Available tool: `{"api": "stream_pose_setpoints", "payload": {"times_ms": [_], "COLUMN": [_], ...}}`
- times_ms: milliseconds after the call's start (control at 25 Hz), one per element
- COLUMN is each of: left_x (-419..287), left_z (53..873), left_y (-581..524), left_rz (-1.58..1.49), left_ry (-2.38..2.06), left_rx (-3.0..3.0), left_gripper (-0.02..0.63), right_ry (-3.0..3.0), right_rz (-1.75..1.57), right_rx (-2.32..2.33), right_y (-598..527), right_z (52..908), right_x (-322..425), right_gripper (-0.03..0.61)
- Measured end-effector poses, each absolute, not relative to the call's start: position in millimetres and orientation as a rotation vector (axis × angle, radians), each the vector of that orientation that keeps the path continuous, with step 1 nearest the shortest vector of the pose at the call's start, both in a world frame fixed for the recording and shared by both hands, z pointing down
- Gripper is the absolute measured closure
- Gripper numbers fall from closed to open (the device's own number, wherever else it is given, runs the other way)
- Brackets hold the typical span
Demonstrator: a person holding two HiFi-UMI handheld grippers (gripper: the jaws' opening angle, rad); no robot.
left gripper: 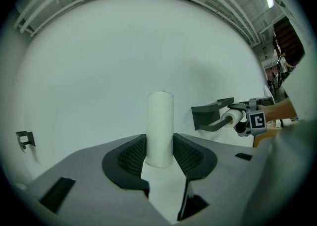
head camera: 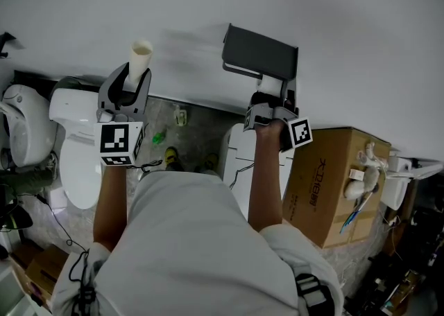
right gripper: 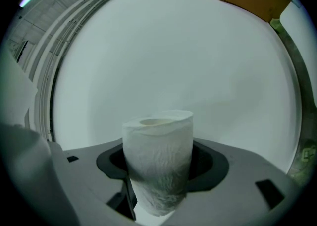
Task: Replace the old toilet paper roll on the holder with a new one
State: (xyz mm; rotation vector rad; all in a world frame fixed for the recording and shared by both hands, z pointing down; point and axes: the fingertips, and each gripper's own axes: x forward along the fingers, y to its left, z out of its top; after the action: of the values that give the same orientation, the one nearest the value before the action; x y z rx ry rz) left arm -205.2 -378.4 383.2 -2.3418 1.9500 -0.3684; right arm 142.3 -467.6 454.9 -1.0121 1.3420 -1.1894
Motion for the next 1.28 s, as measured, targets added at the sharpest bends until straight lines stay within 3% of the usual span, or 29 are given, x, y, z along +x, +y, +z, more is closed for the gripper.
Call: {"api": "stream_pose_setpoints", "payload": {"times_ms": [280,520,920,1280], "left_x": [-205,-269,-282,-269], "left_z": [391,399,401,400], "left_y": [-373,-360,-350,-354], "left_rz": [-0.375,-0.343,-0.331,-0.335], "left_ry": [2.009,2.075,2.103,2.063], "left_rx": [-2.331,-2.316,-2.316,-2.354], "left_gripper": [0.428,0.428,0.428,0.426], "right_ry": [1.361,1.393,1.403,1.427], "right_rz": [-1.246,-1.253,-1.272,-1.273], "right_rx": [-0.982,-0.948,-0.919,-0.908], "right_y": [-475,-478,-475,-464], "right_z": [459,457,455,455], "right_x": [123,55,32,32], "right_gripper": [0.282,0.295,0.293,0.250]}}
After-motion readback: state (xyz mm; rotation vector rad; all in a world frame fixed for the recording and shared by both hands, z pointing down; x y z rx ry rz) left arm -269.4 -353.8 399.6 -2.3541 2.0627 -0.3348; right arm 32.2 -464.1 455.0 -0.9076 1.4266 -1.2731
